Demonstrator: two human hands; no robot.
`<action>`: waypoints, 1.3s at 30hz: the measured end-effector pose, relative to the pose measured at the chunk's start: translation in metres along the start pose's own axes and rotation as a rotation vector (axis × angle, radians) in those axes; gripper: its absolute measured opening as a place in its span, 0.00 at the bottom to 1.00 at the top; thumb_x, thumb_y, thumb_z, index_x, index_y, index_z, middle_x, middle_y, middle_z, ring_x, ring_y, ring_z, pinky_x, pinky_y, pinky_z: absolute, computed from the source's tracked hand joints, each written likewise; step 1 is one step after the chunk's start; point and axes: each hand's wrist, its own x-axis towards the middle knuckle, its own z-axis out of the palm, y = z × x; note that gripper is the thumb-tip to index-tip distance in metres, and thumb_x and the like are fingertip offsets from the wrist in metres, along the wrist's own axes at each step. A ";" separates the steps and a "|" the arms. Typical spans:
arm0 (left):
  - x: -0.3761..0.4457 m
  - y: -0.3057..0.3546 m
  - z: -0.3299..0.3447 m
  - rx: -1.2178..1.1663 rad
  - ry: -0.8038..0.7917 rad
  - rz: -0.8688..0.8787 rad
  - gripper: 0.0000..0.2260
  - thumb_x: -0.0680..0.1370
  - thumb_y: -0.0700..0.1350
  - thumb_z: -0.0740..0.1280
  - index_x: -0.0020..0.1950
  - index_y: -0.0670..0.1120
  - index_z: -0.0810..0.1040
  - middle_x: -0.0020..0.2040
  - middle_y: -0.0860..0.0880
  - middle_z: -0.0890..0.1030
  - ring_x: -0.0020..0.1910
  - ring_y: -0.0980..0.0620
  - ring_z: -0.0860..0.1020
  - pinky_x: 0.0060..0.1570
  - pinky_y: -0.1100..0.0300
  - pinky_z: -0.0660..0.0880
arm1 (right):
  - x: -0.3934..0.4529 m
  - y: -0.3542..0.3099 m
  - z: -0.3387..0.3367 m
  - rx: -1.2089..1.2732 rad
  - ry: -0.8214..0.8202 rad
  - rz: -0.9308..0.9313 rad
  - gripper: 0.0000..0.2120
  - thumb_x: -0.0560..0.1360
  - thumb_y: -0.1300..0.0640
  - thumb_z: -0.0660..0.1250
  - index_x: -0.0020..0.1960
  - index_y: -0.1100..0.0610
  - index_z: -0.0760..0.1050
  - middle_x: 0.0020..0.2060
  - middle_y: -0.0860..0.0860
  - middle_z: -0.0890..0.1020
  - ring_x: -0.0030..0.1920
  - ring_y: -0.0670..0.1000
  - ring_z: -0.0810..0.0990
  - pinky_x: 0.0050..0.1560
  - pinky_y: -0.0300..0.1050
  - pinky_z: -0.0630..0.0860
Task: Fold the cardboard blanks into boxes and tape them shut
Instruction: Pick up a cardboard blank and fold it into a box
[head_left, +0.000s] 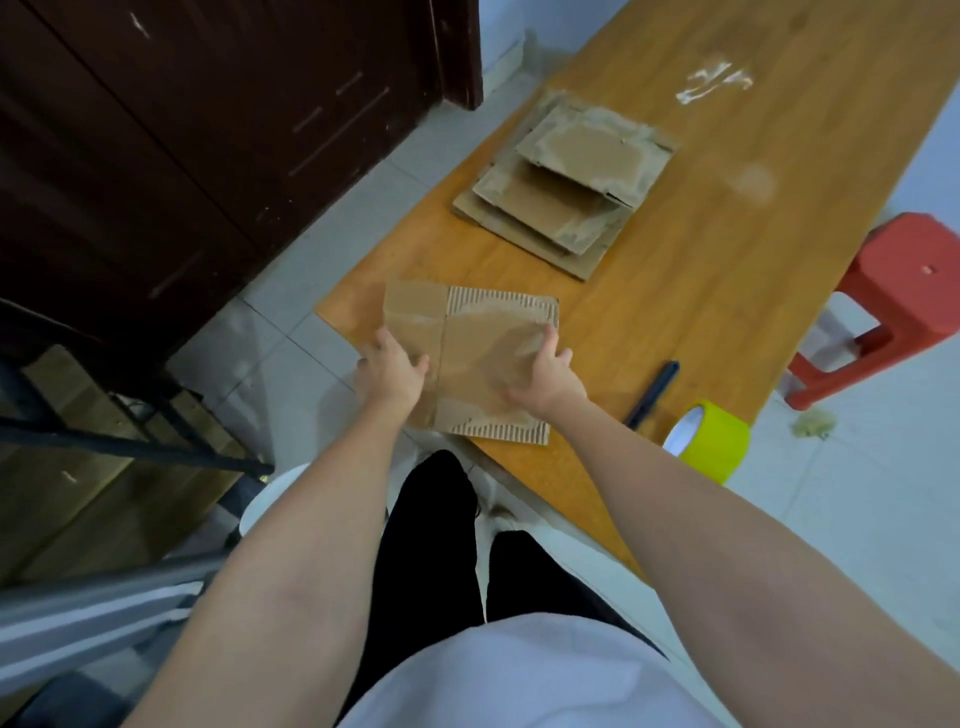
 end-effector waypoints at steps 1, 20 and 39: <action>0.001 0.002 0.002 0.013 0.017 -0.012 0.25 0.78 0.51 0.64 0.68 0.39 0.60 0.65 0.36 0.67 0.61 0.36 0.70 0.57 0.46 0.69 | 0.002 -0.002 0.001 -0.002 0.010 -0.010 0.50 0.74 0.53 0.70 0.77 0.52 0.33 0.73 0.60 0.56 0.58 0.61 0.76 0.48 0.50 0.77; 0.083 0.050 0.005 0.136 0.106 0.487 0.20 0.79 0.51 0.61 0.64 0.40 0.65 0.59 0.39 0.73 0.53 0.41 0.75 0.42 0.56 0.66 | 0.013 0.014 -0.002 0.321 0.312 0.098 0.49 0.71 0.45 0.72 0.77 0.53 0.42 0.71 0.54 0.62 0.63 0.57 0.73 0.53 0.51 0.76; 0.132 0.049 0.019 0.068 0.038 0.758 0.21 0.75 0.54 0.56 0.56 0.38 0.71 0.45 0.41 0.77 0.37 0.44 0.77 0.25 0.60 0.69 | 0.040 0.002 0.012 0.758 0.531 0.323 0.46 0.63 0.53 0.80 0.72 0.38 0.56 0.65 0.49 0.69 0.63 0.53 0.72 0.62 0.57 0.75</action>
